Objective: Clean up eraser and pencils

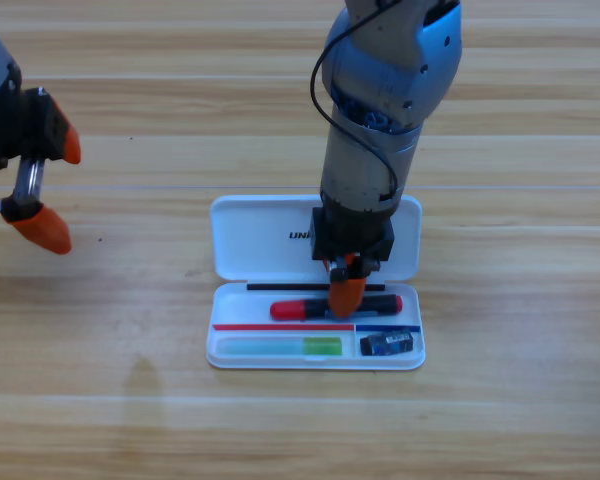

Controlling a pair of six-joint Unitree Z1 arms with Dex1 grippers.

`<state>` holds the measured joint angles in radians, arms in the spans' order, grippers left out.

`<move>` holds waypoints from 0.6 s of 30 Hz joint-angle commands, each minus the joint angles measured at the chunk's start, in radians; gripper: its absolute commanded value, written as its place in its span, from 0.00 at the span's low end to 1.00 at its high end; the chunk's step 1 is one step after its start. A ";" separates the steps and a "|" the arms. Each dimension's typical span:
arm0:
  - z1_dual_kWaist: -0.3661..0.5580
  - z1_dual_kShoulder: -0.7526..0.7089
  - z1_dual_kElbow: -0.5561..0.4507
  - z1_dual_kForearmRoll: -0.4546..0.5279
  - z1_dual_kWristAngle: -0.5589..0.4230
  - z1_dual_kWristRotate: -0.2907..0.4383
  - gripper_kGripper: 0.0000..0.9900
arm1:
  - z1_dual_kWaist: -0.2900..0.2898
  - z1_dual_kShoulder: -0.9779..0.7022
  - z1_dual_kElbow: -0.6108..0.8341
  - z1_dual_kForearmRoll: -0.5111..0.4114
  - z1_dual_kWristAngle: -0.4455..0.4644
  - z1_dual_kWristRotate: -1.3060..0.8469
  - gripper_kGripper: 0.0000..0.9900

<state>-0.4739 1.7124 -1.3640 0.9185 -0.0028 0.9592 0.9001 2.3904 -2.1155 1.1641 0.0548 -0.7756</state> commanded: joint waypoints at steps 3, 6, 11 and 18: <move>0.018 0.026 0.023 -0.012 -0.022 0.012 1.00 | 0.040 -0.140 0.097 0.032 0.062 0.006 0.95; 0.028 0.021 0.013 -0.012 -0.032 0.012 1.00 | 0.054 -0.316 0.192 0.032 0.135 0.009 0.95; 0.047 0.016 -0.041 -0.010 -0.055 0.027 0.95 | 0.054 -0.606 0.339 0.003 0.237 0.050 0.95; 0.061 0.144 -0.250 -0.004 -0.138 0.064 0.65 | 0.036 -0.976 0.700 -0.297 0.250 0.228 0.95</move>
<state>-0.4405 1.7234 -1.5127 0.9153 -0.0800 0.9997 0.9247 1.6359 -1.5921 1.0231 0.2851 -0.6175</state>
